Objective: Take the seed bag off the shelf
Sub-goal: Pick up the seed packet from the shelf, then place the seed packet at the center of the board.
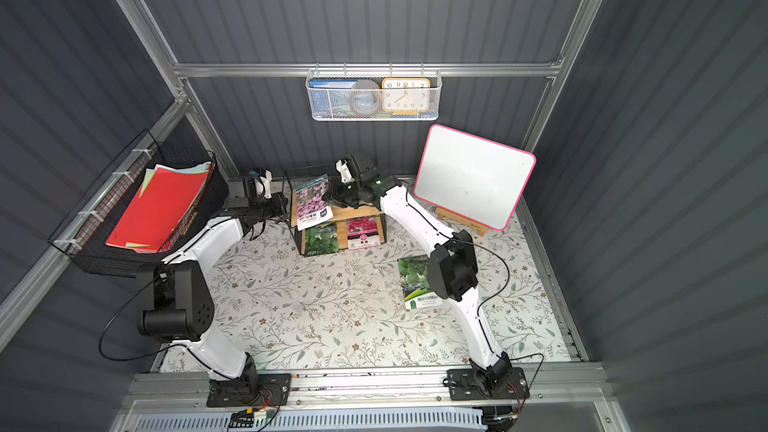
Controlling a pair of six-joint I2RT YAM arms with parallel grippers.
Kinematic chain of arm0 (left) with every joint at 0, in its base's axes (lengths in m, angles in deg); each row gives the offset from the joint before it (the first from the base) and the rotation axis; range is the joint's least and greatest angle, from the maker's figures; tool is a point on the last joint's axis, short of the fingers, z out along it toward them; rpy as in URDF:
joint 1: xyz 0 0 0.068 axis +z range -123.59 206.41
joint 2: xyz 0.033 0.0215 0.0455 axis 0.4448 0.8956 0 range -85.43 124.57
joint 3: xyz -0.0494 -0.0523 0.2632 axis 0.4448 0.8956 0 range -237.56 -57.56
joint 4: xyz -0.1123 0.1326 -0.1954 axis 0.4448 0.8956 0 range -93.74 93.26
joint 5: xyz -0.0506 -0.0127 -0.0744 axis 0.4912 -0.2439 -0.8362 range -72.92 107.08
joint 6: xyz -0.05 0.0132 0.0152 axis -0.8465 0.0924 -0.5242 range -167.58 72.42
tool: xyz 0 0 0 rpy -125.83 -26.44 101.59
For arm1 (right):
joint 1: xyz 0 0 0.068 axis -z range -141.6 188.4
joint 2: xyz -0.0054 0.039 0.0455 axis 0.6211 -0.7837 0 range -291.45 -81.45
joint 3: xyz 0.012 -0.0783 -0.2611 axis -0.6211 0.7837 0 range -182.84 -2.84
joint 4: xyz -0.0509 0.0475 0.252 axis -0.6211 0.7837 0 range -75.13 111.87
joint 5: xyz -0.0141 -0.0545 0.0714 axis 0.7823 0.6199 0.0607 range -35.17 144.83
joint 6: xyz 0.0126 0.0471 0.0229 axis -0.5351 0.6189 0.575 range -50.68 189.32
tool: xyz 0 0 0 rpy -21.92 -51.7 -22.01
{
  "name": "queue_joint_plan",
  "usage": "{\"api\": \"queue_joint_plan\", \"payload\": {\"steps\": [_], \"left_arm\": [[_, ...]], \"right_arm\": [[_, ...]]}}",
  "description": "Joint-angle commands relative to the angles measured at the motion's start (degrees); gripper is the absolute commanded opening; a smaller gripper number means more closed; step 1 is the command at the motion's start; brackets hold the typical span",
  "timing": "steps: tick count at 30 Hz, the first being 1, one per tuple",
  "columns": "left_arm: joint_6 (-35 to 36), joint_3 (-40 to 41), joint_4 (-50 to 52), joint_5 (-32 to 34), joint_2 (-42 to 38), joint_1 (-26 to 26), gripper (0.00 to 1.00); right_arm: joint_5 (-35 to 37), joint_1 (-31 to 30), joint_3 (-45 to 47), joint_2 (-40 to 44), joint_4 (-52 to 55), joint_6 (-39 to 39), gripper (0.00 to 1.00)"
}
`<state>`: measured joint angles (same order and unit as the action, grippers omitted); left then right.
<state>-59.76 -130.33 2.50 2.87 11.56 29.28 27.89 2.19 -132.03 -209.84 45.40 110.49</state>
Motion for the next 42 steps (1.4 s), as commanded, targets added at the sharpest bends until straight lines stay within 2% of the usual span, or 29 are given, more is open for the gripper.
{"api": "queue_joint_plan", "payload": {"steps": [1,6,11,19,25,29,33,42], "left_arm": [[-0.5,-2.2,0.4,4.6,-4.2,-0.6,0.00],[-1.8,-1.5,-0.1,9.4,-7.9,-0.6,0.00],[-2.2,-0.1,-2.6,10.2,-11.5,-0.6,0.00],[-1.7,1.6,-6.5,12.3,-16.2,-0.6,0.00],[-2.1,3.4,-9.8,14.5,-20.7,-0.6,0.00],[-2.8,2.8,-9.3,13.4,-23.4,-0.6,0.00],[-3.6,2.0,-6.7,9.9,-25.1,-0.7,0.00],[-4.5,4.0,-2.8,3.4,-30.2,-2.2,0.00]], "right_arm": [[0.4,0.5,2.8,4.2,-2.1,-2.2,0.00],[0.5,0.5,11.2,10.4,-3.6,-3.7,0.00],[2.1,0.5,22.8,20.2,-5.4,-6.0,0.00],[6.1,0.2,47.9,39.3,-7.6,-8.0,0.00],[8.5,-1.0,62.9,50.0,-7.0,-7.4,0.00],[9.5,-2.5,69.2,54.0,-6.6,-5.3,0.00],[11.7,-4.3,77.2,56.0,-11.3,-1.6,0.00],[15.1,-4.7,90.2,51.5,-27.2,4.5,0.00]]}}
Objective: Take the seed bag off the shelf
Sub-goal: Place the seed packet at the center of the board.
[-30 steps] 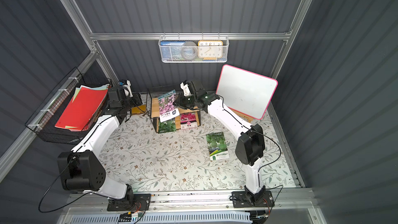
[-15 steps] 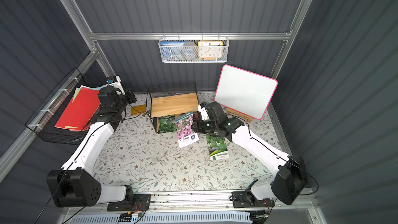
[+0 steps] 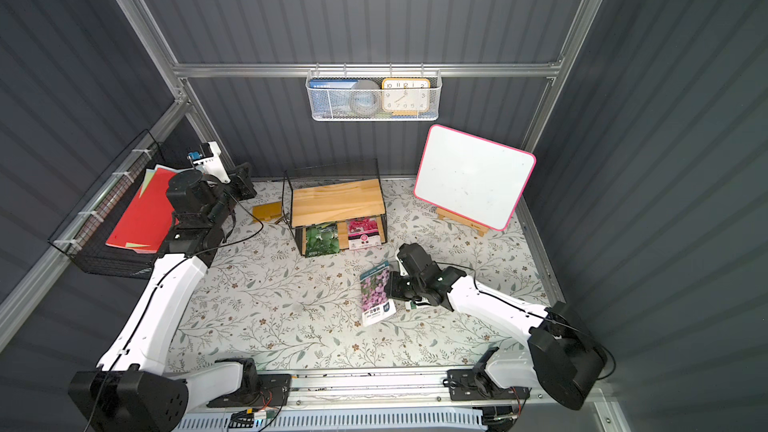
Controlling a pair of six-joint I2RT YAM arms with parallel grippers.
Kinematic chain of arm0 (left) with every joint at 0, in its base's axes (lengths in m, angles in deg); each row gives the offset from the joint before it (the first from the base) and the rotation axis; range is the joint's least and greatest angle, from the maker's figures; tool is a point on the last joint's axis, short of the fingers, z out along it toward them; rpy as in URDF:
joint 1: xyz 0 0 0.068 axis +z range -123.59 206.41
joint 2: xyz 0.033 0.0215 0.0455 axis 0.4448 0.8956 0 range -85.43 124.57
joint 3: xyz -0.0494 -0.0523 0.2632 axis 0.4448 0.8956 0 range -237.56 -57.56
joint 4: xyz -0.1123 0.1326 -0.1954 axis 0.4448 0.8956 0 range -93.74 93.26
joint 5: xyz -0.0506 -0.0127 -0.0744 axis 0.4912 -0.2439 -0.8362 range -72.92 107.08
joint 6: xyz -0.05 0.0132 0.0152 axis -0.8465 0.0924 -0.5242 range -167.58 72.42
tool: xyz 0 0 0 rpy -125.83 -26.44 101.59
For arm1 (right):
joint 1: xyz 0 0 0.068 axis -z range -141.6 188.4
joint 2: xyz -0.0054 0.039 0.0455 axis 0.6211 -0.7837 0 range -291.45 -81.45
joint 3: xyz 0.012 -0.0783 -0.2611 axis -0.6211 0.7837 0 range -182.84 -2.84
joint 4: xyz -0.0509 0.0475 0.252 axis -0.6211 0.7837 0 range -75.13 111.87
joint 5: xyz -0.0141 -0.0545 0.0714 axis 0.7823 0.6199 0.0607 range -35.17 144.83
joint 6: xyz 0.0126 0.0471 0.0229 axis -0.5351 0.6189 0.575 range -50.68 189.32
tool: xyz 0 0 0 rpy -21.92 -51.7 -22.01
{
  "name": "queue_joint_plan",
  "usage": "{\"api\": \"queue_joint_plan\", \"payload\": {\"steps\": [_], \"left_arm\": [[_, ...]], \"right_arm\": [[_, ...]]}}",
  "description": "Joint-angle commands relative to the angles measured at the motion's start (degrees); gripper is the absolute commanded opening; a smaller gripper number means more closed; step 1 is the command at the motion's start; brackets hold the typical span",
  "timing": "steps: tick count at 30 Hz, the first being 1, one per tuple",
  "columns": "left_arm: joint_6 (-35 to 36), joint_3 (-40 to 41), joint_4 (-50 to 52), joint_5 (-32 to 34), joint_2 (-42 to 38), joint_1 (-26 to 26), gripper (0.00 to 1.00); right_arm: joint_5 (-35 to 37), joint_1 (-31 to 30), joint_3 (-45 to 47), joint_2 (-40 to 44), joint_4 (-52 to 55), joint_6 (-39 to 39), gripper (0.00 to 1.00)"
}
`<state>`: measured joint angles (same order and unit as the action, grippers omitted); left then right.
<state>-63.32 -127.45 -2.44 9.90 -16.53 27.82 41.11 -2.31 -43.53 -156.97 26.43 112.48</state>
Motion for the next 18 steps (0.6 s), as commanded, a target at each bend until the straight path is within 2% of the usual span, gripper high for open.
{"api": "queue_joint_plan", "payload": {"steps": [1,6,10,13,18], "left_arm": [[-1.2,1.5,2.5,-4.2,-2.9,-1.1,0.00],[-2.9,4.2,3.8,-5.8,-6.0,-2.9,0.00],[-4.6,5.6,4.7,-7.8,-7.5,-3.3,0.00],[-6.0,7.0,4.4,-10.1,-7.5,-3.4,0.00],[-9.1,9.0,5.3,-10.0,-5.3,-3.8,0.00]], "right_arm": [[1.6,-0.2,2.4,-2.4,-10.0,2.8,0.00],[0.4,-0.2,3.5,-5.8,-16.1,4.0,0.00],[1.2,-0.1,2.8,-7.3,-16.5,3.6,0.00],[3.3,-0.1,2.7,-8.6,-16.4,3.5,0.00],[5.4,0.0,2.7,-12.0,-17.7,3.2,0.00]]}}
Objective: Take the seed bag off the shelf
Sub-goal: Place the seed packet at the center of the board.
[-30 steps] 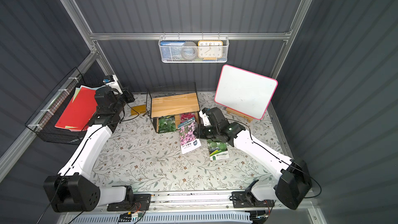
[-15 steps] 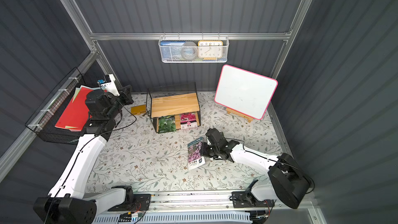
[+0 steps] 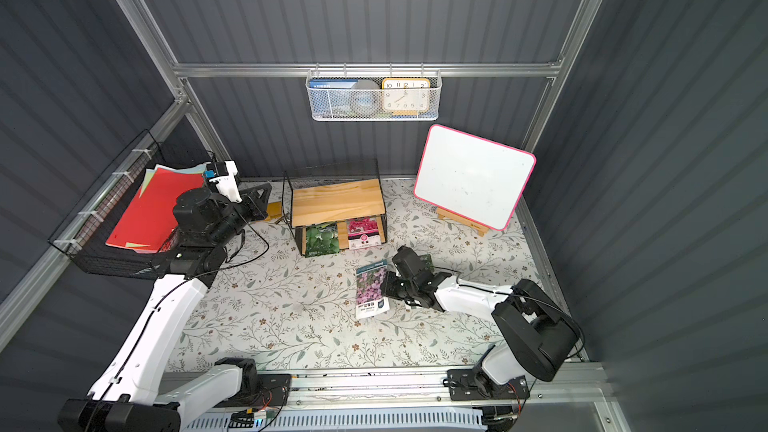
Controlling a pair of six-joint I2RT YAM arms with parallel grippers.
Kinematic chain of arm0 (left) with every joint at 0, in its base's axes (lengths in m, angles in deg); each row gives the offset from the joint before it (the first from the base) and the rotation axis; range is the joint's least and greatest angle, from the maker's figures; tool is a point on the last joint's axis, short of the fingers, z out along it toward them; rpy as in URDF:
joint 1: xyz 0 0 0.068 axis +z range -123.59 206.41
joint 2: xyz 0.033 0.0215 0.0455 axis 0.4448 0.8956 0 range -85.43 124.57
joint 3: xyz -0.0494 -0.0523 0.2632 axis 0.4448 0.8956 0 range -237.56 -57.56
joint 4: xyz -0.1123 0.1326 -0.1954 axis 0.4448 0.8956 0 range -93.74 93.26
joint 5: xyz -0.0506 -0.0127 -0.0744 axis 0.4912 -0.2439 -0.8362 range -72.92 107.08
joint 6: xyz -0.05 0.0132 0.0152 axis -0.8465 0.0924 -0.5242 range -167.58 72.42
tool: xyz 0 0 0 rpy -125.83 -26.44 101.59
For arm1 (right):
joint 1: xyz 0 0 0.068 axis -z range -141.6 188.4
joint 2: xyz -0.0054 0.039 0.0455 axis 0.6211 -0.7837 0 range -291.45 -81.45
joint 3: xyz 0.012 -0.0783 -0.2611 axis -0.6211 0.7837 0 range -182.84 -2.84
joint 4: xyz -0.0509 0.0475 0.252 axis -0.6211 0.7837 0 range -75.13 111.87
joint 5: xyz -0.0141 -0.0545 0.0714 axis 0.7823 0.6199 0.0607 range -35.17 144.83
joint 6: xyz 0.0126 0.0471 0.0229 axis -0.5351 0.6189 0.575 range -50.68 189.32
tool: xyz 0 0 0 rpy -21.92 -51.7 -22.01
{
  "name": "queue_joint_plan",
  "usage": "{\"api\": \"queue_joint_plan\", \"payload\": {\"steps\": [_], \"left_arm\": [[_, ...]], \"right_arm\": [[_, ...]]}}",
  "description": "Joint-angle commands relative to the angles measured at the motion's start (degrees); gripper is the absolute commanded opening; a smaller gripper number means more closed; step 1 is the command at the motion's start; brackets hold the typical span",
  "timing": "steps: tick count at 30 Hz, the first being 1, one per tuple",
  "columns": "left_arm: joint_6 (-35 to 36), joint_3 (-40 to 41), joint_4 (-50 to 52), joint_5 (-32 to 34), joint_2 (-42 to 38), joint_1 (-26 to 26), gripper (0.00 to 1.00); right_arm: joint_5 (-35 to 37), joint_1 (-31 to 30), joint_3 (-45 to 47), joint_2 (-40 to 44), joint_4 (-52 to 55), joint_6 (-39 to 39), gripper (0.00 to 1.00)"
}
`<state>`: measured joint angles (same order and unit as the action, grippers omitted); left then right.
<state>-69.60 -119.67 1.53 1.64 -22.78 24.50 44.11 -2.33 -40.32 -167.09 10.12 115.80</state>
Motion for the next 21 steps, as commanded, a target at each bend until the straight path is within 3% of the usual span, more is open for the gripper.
{"api": "queue_joint_plan", "payload": {"steps": [1,14,21], "left_arm": [[-3.3,1.5,1.4,-1.8,1.2,-0.6,0.00],[-4.7,0.5,5.6,-1.2,-1.4,-1.8,0.00],[-4.7,0.2,7.9,-2.3,-3.0,-1.9,0.00]], "right_arm": [[2.5,0.1,-0.6,-2.7,-1.8,-0.2,0.00],[1.1,0.9,-1.8,-11.1,-5.1,-0.2,0.01],[1.8,1.2,-2.6,-10.5,-2.1,-1.1,0.26]]}}
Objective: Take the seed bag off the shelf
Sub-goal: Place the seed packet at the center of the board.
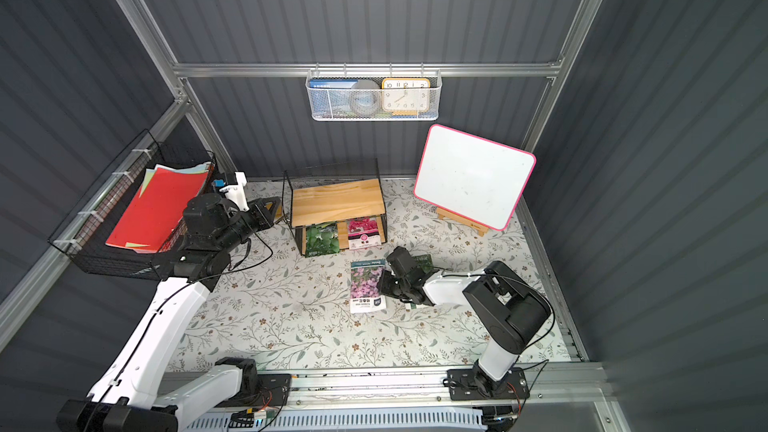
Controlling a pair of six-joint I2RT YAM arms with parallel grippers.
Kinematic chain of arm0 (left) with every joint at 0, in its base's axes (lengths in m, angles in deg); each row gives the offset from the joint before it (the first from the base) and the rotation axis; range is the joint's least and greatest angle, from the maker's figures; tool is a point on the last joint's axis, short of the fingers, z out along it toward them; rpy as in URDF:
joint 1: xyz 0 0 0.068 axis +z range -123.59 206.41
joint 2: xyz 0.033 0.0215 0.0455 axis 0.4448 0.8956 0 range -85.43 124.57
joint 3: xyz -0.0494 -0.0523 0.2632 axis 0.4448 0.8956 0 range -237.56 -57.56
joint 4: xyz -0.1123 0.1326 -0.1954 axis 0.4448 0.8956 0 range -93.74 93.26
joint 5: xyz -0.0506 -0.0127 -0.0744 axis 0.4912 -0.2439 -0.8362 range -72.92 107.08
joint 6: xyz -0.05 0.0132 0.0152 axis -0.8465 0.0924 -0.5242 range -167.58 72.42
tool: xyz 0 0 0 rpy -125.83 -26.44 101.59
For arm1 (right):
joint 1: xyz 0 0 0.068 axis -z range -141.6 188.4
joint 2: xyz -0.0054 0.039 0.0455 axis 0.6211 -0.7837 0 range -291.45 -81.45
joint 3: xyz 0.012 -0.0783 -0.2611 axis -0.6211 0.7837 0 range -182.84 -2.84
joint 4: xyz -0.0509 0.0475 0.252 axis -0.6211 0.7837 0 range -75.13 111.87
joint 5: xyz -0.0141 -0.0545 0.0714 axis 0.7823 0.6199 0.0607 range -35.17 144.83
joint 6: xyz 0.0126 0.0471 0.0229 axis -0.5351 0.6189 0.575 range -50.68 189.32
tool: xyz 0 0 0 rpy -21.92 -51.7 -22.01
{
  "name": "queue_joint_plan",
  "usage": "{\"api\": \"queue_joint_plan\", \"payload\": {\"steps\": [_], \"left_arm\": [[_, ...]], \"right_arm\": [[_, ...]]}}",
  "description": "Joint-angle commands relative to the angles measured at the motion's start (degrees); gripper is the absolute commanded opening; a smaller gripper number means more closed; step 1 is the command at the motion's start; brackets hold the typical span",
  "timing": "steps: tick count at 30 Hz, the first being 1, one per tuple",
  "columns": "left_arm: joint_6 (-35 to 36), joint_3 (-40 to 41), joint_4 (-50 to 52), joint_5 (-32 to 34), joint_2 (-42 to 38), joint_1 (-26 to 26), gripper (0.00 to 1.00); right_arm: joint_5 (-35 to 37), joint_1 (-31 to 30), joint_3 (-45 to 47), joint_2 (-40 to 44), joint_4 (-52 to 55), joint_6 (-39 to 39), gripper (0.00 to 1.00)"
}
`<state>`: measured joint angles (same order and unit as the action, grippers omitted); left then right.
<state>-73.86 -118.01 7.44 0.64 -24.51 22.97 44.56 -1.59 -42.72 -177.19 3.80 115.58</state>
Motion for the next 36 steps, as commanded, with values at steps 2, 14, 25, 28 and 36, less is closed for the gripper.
{"api": "queue_joint_plan", "payload": {"steps": [2,14,25,28,36], "left_arm": [[-0.3,-1.5,2.6,-1.6,-1.8,-0.3,0.00],[-2.9,-2.6,7.6,-3.0,-4.5,-0.6,0.00],[-5.5,0.2,14.0,-3.6,-9.4,-1.5,0.00],[-6.8,4.4,13.1,-0.9,-8.8,-1.5,0.00],[-14.0,16.9,-5.5,1.4,-1.9,-1.5,0.00]], "right_arm": [[1.8,0.5,-0.2,0.4,5.4,-1.2,0.33],[4.2,0.6,-1.7,7.4,14.4,-3.6,0.61],[3.4,0.3,-7.4,16.8,25.2,-7.6,0.67],[2.0,0.0,-8.6,16.4,24.2,-7.4,0.66],[0.1,-2.4,-13.0,10.6,19.2,-6.2,0.59]]}}
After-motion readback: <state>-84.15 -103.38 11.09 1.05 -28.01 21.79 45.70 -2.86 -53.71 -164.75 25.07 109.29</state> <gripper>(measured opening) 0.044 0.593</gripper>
